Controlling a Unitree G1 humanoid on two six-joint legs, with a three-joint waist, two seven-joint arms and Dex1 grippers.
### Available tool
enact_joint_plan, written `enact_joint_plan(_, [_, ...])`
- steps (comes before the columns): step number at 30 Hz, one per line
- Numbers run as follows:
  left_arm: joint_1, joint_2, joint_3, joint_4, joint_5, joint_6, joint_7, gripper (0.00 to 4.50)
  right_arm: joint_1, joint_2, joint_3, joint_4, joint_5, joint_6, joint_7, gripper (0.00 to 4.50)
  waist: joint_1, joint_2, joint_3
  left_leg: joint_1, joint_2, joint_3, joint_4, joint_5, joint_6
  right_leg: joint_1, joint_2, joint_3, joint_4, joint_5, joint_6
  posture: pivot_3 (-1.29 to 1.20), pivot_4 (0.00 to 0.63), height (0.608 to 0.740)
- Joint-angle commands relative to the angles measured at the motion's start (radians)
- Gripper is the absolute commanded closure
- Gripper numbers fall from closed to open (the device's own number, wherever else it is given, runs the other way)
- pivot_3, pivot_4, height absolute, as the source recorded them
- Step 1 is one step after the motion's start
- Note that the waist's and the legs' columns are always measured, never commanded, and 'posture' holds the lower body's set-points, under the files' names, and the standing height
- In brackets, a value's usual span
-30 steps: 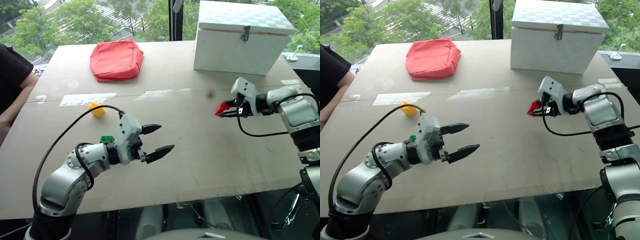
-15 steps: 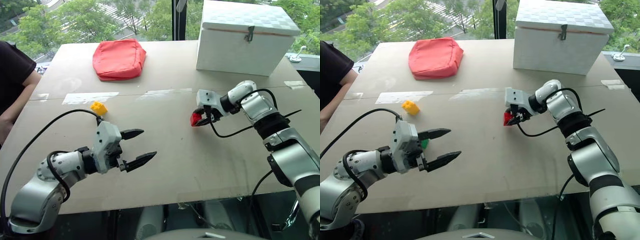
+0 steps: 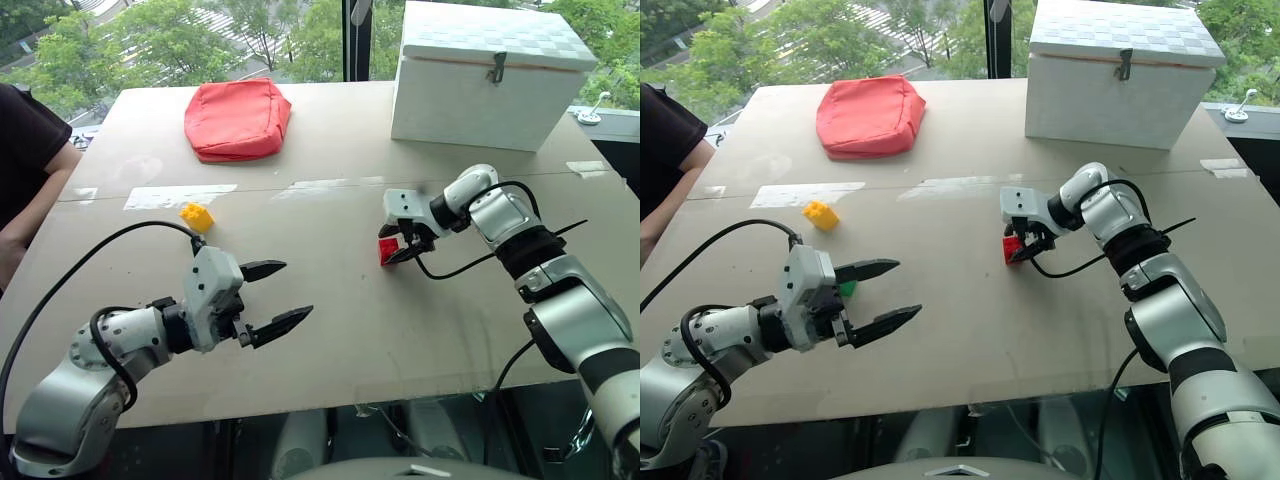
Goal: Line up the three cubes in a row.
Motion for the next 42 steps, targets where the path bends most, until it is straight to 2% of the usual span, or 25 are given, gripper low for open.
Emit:
enact_joint_plan(1, [0.019, 0.013, 0.045, -0.025, -0.008, -0.013, -0.003, 0.0, -0.026, -0.004, -0.031, -0.022, 0.009, -0.015, 0.0, 0.48, 0.0, 0.0, 0.0, 0.0, 0.0, 0.0, 0.0, 0.0, 0.0, 0.0, 0.0, 0.0, 0.0, 0.0, 0.0, 0.0, 0.15, 0.74])
enact_joint_plan(5, [0.036, 0.002, 0.077, -0.009, -0.018, -0.002, 0.018, 0.0, -0.015, -0.029, -0.065, -0.082, 0.04, 0.002, 0.015, 0.48, 0.0, 0.0, 0.0, 0.0, 0.0, 0.0, 0.0, 0.0, 0.0, 0.0, 0.0, 0.0, 0.0, 0.0, 0.0, 0.0, 0.15, 0.74])
enact_joint_plan(7, [0.067, -0.017, 0.123, 0.009, -0.029, 0.01, 0.041, 0.0, 0.013, -0.06, -0.095, -0.174, 0.07, 0.038, 0.018, 0.48, 0.001, 0.0, 0.0, 0.0, 0.0, 0.0, 0.0, 0.0, 0.0, 0.0, 0.0, 0.0, 0.0, 0.0, 0.0, 0.0, 0.15, 0.74])
enact_joint_plan(10, [0.096, -0.051, 0.21, 0.041, -0.038, 0.042, 0.112, 0.0, 0.101, -0.118, -0.166, -0.397, 0.166, 0.13, 0.038, 0.48, 0.005, 0.0, 0.0, 0.0, 0.0, 0.0, 0.0, 0.0, 0.0, 0.0, -0.001, 0.0, 0.0, 0.0, 0.0, 0.0, 0.15, 0.74])
enact_joint_plan(14, [0.112, -0.071, 0.289, 0.071, -0.021, 0.11, 0.226, 0.0, 0.288, -0.158, -0.327, -0.767, 0.407, 0.315, 0.006, 0.48, 0.007, 0.0, 0.0, -0.002, 0.001, -0.002, 0.0, 0.0, 0.0, 0.0, -0.001, -0.002, -0.001, 0.0, 0.001, 0.0, 0.15, 0.74])
enact_joint_plan(19, [0.061, -0.069, 0.245, 0.083, 0.025, 0.242, 0.384, 0.0, 0.485, -0.173, -0.448, -1.069, 0.547, 0.465, -0.156, 0.48, 0.005, -0.001, 0.0, 0.0, 0.001, -0.002, 0.001, -0.001, -0.001, 0.0, -0.001, -0.002, 0.0, -0.001, 0.002, 0.0, 0.15, 0.74])
enact_joint_plan(22, [-0.007, -0.107, 0.195, 0.079, 0.042, 0.34, 0.504, 0.0, 0.606, -0.189, -0.497, -1.215, 0.588, 0.478, -0.227, 0.48, 0.014, -0.002, -0.001, 0.001, 0.001, -0.003, 0.002, -0.001, -0.001, 0.002, -0.001, -0.002, 0.0, -0.003, 0.004, 0.0, 0.15, 0.74])
enact_joint_plan(25, [-0.032, -0.124, 0.155, 0.093, 0.067, 0.392, 0.55, 0.0, 0.674, -0.216, -0.515, -1.276, 0.601, 0.442, -0.25, 0.48, 0.01, -0.002, -0.001, 0.001, 0.001, -0.001, 0.002, -0.001, -0.001, 0.002, -0.001, -0.001, 0.0, -0.002, 0.005, 0.0, 0.15, 0.74])
enact_joint_plan(27, [-0.055, -0.141, 0.132, 0.12, 0.061, 0.408, 0.554, 0.53, 0.71, -0.241, -0.53, -1.292, 0.613, 0.421, -0.244, 0.45, 0.006, -0.003, -0.001, 0.001, 0.001, 0.0, 0.002, -0.001, -0.001, 0.002, -0.001, 0.0, 0.0, -0.002, 0.004, 0.0, 0.15, 0.74])
enact_joint_plan(30, [-0.087, -0.135, 0.098, 0.173, 0.094, 0.394, 0.547, 1.63, 0.74, -0.279, -0.537, -1.298, 0.612, 0.397, -0.255, 0.45, 0.007, -0.003, -0.001, 0.001, 0.001, -0.001, 0.001, -0.001, -0.001, 0.002, 0.0, -0.001, 0.0, -0.002, 0.004, 0.0, 0.15, 0.74])
enact_joint_plan(33, [-0.114, -0.116, 0.082, 0.208, 0.109, 0.363, 0.508, 3.13, 0.759, -0.294, -0.542, -1.319, 0.628, 0.391, -0.285, 0.45, 0.008, -0.003, -0.001, 0.001, 0.001, -0.001, 0.001, -0.001, -0.001, 0.002, 0.0, -0.001, 0.001, -0.002, 0.004, 0.0, 0.15, 0.74])
enact_joint_plan(37, [-0.147, -0.069, 0.071, 0.254, 0.103, 0.28, 0.382, 3.18, 0.792, -0.306, -0.541, -1.347, 0.619, 0.376, -0.327, 0.45, 0.009, -0.003, -0.001, 0.001, 0.001, -0.001, 0.001, -0.001, -0.001, 0.002, 0.0, -0.001, 0.0, -0.002, 0.004, 0.0, 0.15, 0.74])
enact_joint_plan(39, [-0.214, -0.015, 0.032, 0.314, 0.084, 0.194, 0.213, 3.18, 0.821, -0.299, -0.553, -1.365, 0.625, 0.388, -0.371, 0.45, 0.016, -0.004, -0.001, 0.001, 0.001, -0.001, 0.001, -0.001, -0.001, 0.001, -0.001, -0.001, 0.0, -0.002, 0.004, 0.0, 0.15, 0.74])
enact_joint_plan(42, [-0.36, 0.063, -0.111, 0.431, 0.102, 0.065, -0.077, 3.18, 0.87, -0.333, -0.57, -1.381, 0.631, 0.441, -0.415, 0.45, 0.031, -0.004, -0.001, 0.0, 0.001, -0.001, 0.002, -0.001, -0.001, 0.001, -0.001, -0.002, -0.001, -0.003, 0.004, 0.0, 0.15, 0.74])
